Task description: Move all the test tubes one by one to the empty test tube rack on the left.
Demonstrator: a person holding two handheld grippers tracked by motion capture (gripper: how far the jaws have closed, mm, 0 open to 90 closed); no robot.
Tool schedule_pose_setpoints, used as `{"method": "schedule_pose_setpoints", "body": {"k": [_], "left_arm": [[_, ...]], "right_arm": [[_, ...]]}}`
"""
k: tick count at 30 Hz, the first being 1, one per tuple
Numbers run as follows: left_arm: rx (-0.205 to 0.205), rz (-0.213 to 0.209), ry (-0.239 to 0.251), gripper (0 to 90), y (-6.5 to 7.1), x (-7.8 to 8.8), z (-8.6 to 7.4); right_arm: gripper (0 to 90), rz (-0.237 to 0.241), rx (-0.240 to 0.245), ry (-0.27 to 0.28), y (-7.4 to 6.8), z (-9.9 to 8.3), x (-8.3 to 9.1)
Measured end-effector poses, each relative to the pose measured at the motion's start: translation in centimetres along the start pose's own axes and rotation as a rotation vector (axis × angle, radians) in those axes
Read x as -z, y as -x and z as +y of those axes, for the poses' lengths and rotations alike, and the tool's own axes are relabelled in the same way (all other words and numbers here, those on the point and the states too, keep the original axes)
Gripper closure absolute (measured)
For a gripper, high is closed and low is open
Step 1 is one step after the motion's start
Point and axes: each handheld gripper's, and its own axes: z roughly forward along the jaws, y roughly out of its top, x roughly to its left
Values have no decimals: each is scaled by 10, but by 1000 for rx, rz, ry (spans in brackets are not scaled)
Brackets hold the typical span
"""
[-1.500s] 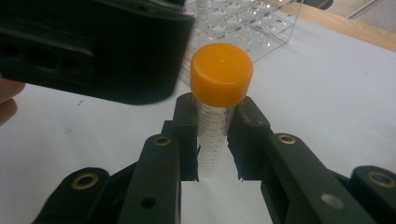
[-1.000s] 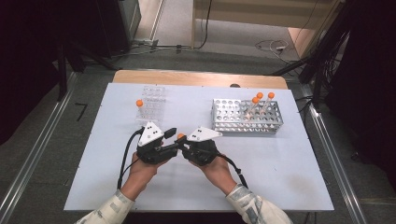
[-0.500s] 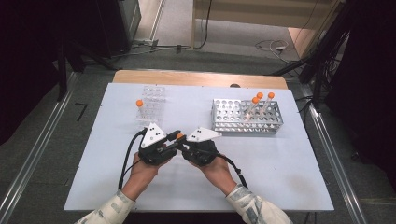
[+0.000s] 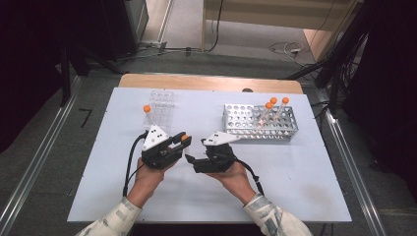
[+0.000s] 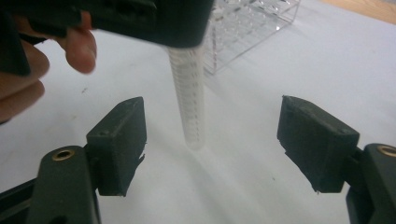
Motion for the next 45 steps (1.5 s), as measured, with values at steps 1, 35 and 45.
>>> {"method": "schedule_pose_setpoints", "body": {"k": [1, 35, 45], "left_arm": [[1, 2, 2, 701, -1, 0, 1], [95, 142, 49, 701, -50, 0, 48], [119, 194, 78, 702, -71, 2, 59]], "right_arm": [[222, -5, -3, 1, 2, -1, 1], [241, -126, -130, 16, 57, -39, 53], [241, -130, -130, 16, 59, -41, 55]]}}
